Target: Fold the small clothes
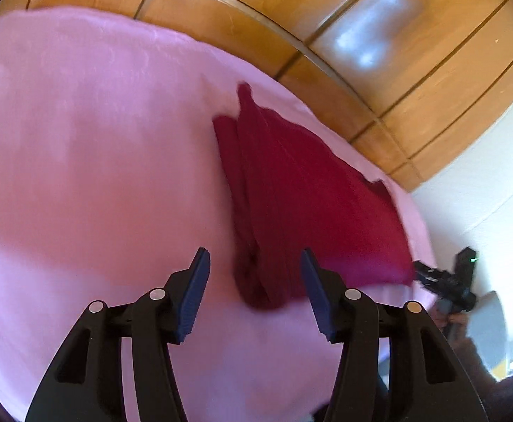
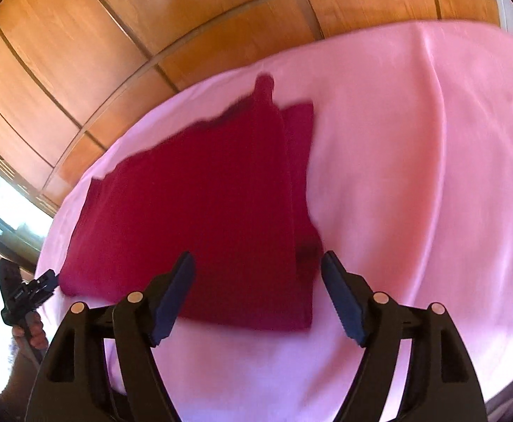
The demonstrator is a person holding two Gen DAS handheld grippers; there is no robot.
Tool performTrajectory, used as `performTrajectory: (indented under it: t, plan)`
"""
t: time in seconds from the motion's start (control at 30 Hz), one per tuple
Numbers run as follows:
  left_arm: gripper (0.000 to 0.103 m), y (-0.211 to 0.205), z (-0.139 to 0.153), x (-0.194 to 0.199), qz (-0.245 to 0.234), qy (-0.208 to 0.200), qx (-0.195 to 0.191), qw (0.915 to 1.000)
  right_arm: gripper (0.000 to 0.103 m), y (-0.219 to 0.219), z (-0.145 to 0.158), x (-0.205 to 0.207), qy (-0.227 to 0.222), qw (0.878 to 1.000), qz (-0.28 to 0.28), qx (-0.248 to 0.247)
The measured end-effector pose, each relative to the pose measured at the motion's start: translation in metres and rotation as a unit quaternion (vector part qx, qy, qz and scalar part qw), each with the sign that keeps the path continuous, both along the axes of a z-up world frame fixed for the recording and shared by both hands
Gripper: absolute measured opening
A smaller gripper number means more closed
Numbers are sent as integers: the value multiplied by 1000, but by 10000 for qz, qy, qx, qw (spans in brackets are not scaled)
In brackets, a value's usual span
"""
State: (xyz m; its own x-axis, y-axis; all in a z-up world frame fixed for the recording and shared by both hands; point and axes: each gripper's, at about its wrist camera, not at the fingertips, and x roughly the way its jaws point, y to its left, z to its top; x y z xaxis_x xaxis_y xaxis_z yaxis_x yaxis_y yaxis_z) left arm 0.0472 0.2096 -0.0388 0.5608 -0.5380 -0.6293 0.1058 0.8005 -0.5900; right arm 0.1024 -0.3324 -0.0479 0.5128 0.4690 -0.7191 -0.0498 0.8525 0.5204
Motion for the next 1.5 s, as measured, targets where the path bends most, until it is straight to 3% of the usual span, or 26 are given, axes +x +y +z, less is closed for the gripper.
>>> performTrajectory:
  t: [0.13, 0.17, 0.2, 0.23, 0.27, 0.3, 0.47, 0.53, 0.67, 0.8, 0.83, 0.93, 1.07, 1.17, 1.2, 1.23, 1.4, 1.5]
  plan:
    - [52, -22, -6, -3, -311, -134, 33, 9994, 73, 6, -8, -7, 19, 9999, 11, -120]
    - [52, -29, -7, 0, -429, -129, 77, 9990, 59, 5, -9, -5, 22, 9999, 5, -161]
    - [45, -34, -9, 2, -514, -108, 165, 9985, 45, 6, -8, -2, 52, 9998, 34, -175]
    - [27, -38, -10, 3, -583, -86, 229, 9980, 40, 6, -8, 0, 82, 9997, 35, -215]
    - [23, -41, -10, 5, -621, -98, 311, 9975, 25, 7, -7, 1, 84, 9996, 50, -264]
    - [15, -43, -7, 5, -639, -161, 386, 9971, 22, 8, -5, 2, 79, 9995, 71, -288]
    - [8, -39, 16, -1, -972, -454, 829, 9908, 19, 6, 24, -5, -188, 9986, 152, -461]
    - [8, -38, 16, -4, -1077, -441, 994, 9882, 18, 5, 27, -7, -212, 9981, 218, -527]
    - [8, -32, -14, -1, -1019, 10, 1090, 9888, 18, 8, -4, -2, 206, 9971, 214, -695]
    - [10, -32, -5, -7, -783, -29, 1018, 9917, 18, 5, -3, -7, 214, 9979, 123, -599]
    - [16, -29, 0, -8, -674, -15, 1028, 9924, 19, 5, -1, -8, 224, 9979, 131, -600]
    - [21, -13, 15, -11, -346, -181, 808, 9960, 29, 5, 6, -12, 236, 9959, 92, -872]
    - [21, -19, 41, 0, 10, -593, 1045, 9928, 45, 8, 39, -7, -265, 9937, -195, -1074]
    - [27, -45, 50, 14, 4, -801, 1281, 9885, 51, 28, 57, 11, -570, 9924, -91, -1091]
    - [40, -51, 50, 16, -4, -834, 1336, 9875, 54, 39, 61, 21, -647, 9919, 6, -1094]
    - [46, -64, 50, 23, 23, -872, 1450, 9856, 55, 45, 63, 28, -692, 9914, 77, -1107]
    - [46, -101, 38, 50, -125, -865, 1664, 9822, 65, 98, 59, 81, -886, 9850, 511, -1386]
    - [46, -115, 20, 68, -264, -672, 1924, 9787, 67, 107, 42, 120, -762, 9784, 411, -1876]
